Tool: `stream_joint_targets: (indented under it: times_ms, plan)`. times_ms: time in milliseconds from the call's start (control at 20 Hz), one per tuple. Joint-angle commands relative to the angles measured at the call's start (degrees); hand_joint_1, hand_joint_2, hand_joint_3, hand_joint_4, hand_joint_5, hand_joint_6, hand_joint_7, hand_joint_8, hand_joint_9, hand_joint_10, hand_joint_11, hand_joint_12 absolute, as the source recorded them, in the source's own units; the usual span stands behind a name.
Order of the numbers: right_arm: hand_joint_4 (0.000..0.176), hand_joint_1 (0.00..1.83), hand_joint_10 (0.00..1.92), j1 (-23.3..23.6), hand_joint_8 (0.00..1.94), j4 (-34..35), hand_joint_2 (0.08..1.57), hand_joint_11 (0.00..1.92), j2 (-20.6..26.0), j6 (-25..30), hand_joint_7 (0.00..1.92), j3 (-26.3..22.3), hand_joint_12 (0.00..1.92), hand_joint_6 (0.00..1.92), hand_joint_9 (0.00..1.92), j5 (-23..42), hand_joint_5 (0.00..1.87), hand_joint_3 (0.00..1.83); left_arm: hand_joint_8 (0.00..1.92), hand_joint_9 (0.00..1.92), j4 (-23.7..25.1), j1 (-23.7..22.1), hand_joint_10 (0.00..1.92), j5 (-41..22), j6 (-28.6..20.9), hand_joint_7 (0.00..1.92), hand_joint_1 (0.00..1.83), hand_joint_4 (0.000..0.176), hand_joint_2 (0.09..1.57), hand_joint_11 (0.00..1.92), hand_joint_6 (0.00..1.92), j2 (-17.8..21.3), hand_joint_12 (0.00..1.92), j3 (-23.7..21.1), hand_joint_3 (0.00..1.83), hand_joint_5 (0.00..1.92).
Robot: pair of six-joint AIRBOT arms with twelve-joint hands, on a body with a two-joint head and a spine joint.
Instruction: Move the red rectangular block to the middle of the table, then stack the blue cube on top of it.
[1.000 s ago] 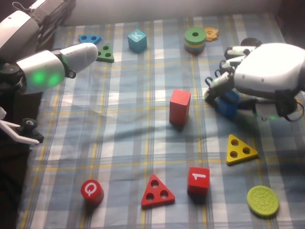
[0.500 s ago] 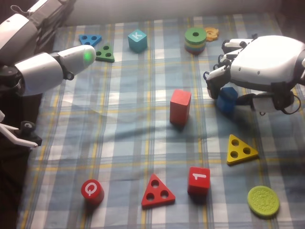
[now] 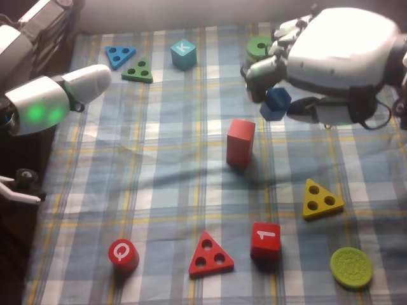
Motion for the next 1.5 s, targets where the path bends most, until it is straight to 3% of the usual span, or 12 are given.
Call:
stream_joint_targets:
  times_ms: [0, 200, 300, 500, 600, 700, 750, 900, 1000, 1050, 1200, 1450]
  plan:
    - [0.0, 1.24, 1.55, 1.3, 1.37, -0.19, 1.18, 0.56, -0.2, 0.03, 0.92, -0.36, 1.91, 0.99, 0.78, 6.25, 0.82, 0.0, 0.0, 0.0, 0.33, -0.24, 0.0, -7.73, -0.55, 0.02, 0.89, 0.0, 1.25, 0.01, 0.01, 0.5, 0.01, -0.2, 0.0, 0.06]
    - [0.0, 1.25, 1.63, 2.87, 1.33, -3.65, 1.15, 0.51, -0.87, 0.03, 0.96, -0.81, 1.92, 0.86, 0.86, 5.99, 0.89, 0.0, 0.0, 0.0, -0.77, 0.67, 0.0, -8.88, -0.55, 0.02, 0.88, 0.0, 1.26, 0.02, 0.0, 0.52, 0.03, -0.43, 0.0, 0.06]
    - [0.0, 1.22, 1.82, 3.62, 1.32, -5.49, 1.19, 0.72, -1.37, 0.03, 0.84, -1.24, 1.92, 1.21, 0.84, 5.2, 0.8, 0.01, 0.0, 0.01, -1.21, 1.44, 0.0, -9.55, -0.55, 0.01, 0.89, 0.0, 1.26, 0.0, 0.01, 1.03, 0.16, -0.9, 0.0, 0.06]
    - [0.0, 1.22, 1.65, 4.74, 1.3, -7.9, 1.2, 0.63, -1.59, 0.02, 0.85, -1.84, 1.92, 1.17, 0.68, 5.17, 0.8, 0.0, 0.0, 0.0, -3.0, 3.48, 0.0, -12.19, -0.57, 0.01, 0.87, 0.009, 1.25, 0.0, 0.0, 1.61, 0.18, -1.71, 0.0, 0.07]
    - [0.0, 1.24, 1.45, 5.11, 1.27, -8.77, 1.17, 0.57, -1.66, 0.02, 0.94, -2.12, 1.91, 1.04, 0.65, 5.13, 0.8, 0.0, 0.0, 0.01, -3.82, 4.33, 0.0, -13.55, -1.01, 0.01, 0.85, 0.006, 1.25, 0.0, 0.0, 1.63, 0.2, -1.85, 0.0, 0.07]
    - [0.0, 1.33, 1.06, 5.5, 1.19, -9.7, 1.16, 0.47, -2.02, 0.02, 0.87, -2.19, 1.68, 0.19, 0.66, 5.08, 0.81, 0.0, 0.0, 0.0, -4.24, 5.19, 0.0, -14.57, -1.35, 0.01, 0.87, 0.003, 1.25, 0.0, 0.0, 1.69, 0.19, -2.04, 0.0, 0.07]
    - [0.0, 1.22, 0.82, 5.75, 1.12, -10.06, 1.17, 0.44, -2.12, 0.02, 0.94, -2.2, 1.54, 0.99, 0.69, 4.99, 0.79, 0.0, 0.0, 0.0, -4.28, 5.36, 0.0, -14.76, -1.39, 0.01, 0.87, 0.006, 1.25, 0.0, 0.0, 1.73, 0.15, -2.15, 0.0, 0.07]
    - [0.016, 1.15, 0.44, 6.02, 1.23, -10.86, 1.23, 0.41, -2.35, 0.02, 0.79, -2.27, 1.46, 1.38, 0.71, 4.83, 0.76, 0.0, 0.0, 0.0, -4.37, 5.56, 0.0, -15.04, -1.4, 0.02, 0.88, 0.0, 1.26, 0.0, 0.0, 1.73, 0.12, -2.27, 0.0, 0.07]
    - [0.03, 1.16, 0.69, 6.09, 1.24, -10.97, 1.21, 0.47, -2.56, 0.02, 0.82, -2.26, 1.54, 1.3, 0.67, 4.83, 0.78, 0.01, 0.0, 0.0, -4.44, 5.8, 0.0, -15.24, -1.4, 0.01, 0.87, 0.0, 1.26, 0.0, 0.0, 1.73, 0.07, -2.35, 0.0, 0.07]
    - [0.0, 1.18, 0.88, 6.14, 1.2, -11.01, 1.19, 0.49, -2.67, 0.02, 0.89, -2.26, 1.58, 1.21, 0.67, 4.84, 0.8, 0.0, 0.0, 0.0, -4.46, 5.86, 0.0, -15.28, -1.4, 0.01, 0.86, 0.0, 1.25, 0.0, 0.0, 1.73, 0.07, -2.37, 0.0, 0.07]
    - [0.0, 1.23, 1.12, 6.25, 1.24, -11.46, 1.18, 0.49, -2.98, 0.02, 0.95, -2.26, 1.66, 1.09, 0.64, 4.84, 0.79, 0.0, 0.0, 0.0, -4.57, 5.94, 0.0, -15.37, -1.4, 0.02, 0.84, 0.0, 1.25, 0.0, 0.0, 1.73, 0.13, -2.37, 0.0, 0.07]
    - [0.0, 1.23, 1.09, 6.25, 1.16, -12.18, 1.16, 0.47, -3.06, 0.02, 0.98, -2.24, 1.63, 1.06, 0.69, 3.99, 0.83, 0.0, 0.0, 0.02, -4.73, 6.16, 0.0, -15.69, -1.4, 0.03, 0.87, 0.004, 1.25, 0.0, 0.0, 1.73, 0.18, -2.43, 0.0, 0.08]
